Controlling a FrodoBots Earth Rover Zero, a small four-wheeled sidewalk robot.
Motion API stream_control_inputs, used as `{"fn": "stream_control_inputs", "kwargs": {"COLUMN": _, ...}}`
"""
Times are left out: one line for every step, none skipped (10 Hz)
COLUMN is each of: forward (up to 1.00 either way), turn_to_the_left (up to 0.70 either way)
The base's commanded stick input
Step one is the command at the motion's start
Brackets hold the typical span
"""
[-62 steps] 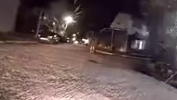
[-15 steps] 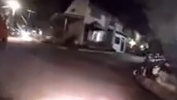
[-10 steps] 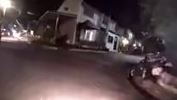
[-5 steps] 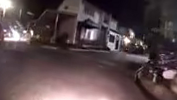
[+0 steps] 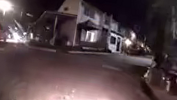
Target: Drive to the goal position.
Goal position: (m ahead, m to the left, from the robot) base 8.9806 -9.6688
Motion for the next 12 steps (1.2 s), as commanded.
{"fn": "stream_control_inputs", "kwargs": {"forward": 0.00, "turn_to_the_left": 0.00}}
{"fn": "stream_control_inputs", "kwargs": {"forward": 0.00, "turn_to_the_left": 0.00}}
{"fn": "stream_control_inputs", "kwargs": {"forward": 0.00, "turn_to_the_left": 0.00}}
{"fn": "stream_control_inputs", "kwargs": {"forward": 0.00, "turn_to_the_left": 0.00}}
{"fn": "stream_control_inputs", "kwargs": {"forward": 0.00, "turn_to_the_left": -0.01}}
{"fn": "stream_control_inputs", "kwargs": {"forward": 0.05, "turn_to_the_left": -0.44}}
{"fn": "stream_control_inputs", "kwargs": {"forward": 0.44, "turn_to_the_left": -0.34}}
{"fn": "stream_control_inputs", "kwargs": {"forward": 0.70, "turn_to_the_left": -0.27}}
{"fn": "stream_control_inputs", "kwargs": {"forward": 0.70, "turn_to_the_left": -0.27}}
{"fn": "stream_control_inputs", "kwargs": {"forward": 0.70, "turn_to_the_left": -0.27}}
{"fn": "stream_control_inputs", "kwargs": {"forward": 0.70, "turn_to_the_left": -0.27}}
{"fn": "stream_control_inputs", "kwargs": {"forward": 0.70, "turn_to_the_left": -0.27}}
